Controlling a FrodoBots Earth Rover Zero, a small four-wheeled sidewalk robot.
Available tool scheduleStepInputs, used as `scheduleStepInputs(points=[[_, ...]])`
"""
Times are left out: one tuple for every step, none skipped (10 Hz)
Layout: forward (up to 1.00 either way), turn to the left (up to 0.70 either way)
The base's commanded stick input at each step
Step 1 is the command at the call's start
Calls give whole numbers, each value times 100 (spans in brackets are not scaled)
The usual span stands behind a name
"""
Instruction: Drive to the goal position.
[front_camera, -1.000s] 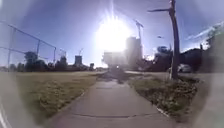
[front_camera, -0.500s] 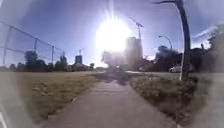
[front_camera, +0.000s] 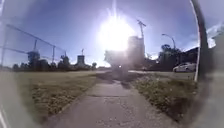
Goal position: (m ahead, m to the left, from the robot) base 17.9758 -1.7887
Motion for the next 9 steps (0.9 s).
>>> scheduleStepInputs(points=[[100,26],[100,26],[100,0],[100,0],[100,0],[100,0],[100,0],[100,0],[100,0]])
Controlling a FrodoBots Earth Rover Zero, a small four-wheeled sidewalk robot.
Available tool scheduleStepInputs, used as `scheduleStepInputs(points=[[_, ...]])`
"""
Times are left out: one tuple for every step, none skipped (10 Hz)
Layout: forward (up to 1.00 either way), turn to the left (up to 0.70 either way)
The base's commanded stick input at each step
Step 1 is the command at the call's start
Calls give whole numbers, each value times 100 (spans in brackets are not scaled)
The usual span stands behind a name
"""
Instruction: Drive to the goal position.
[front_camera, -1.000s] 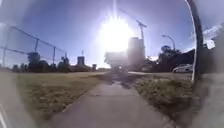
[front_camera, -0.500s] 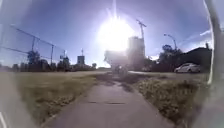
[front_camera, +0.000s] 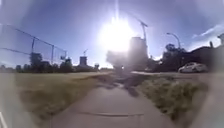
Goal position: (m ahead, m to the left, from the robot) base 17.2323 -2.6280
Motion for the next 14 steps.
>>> scheduleStepInputs(points=[[100,0],[100,0],[100,0],[100,0],[100,0],[100,0],[100,0],[100,0],[100,-3],[100,-24],[100,-17],[100,-3],[100,0],[100,0]])
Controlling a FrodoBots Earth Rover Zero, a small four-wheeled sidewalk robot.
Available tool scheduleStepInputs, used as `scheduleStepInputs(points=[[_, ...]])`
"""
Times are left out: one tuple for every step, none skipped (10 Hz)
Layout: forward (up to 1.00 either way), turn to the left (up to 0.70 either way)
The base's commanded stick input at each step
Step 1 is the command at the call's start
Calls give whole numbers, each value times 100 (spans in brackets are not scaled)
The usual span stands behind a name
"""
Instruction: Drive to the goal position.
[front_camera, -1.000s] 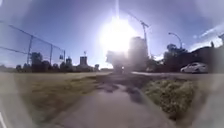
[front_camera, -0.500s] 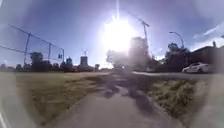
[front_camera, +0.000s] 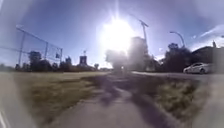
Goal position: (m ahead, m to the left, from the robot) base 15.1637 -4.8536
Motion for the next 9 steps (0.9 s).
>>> scheduleStepInputs(points=[[100,0],[100,0],[100,0],[100,0],[100,0],[100,0],[100,0],[100,0],[100,0]])
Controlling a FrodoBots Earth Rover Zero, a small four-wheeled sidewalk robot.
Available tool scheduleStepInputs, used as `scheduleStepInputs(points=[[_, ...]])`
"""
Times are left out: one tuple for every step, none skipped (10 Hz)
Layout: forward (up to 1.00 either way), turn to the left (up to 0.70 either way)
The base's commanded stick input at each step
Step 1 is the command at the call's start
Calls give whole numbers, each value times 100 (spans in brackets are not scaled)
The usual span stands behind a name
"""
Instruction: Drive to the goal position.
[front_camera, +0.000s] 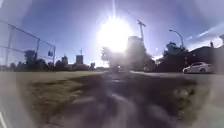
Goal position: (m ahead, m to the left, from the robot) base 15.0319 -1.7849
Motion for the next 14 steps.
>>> scheduleStepInputs(points=[[100,0],[100,0],[100,0],[100,0],[100,26],[100,7],[100,0],[100,0],[100,0],[100,0],[100,0],[100,0],[97,0],[34,0]])
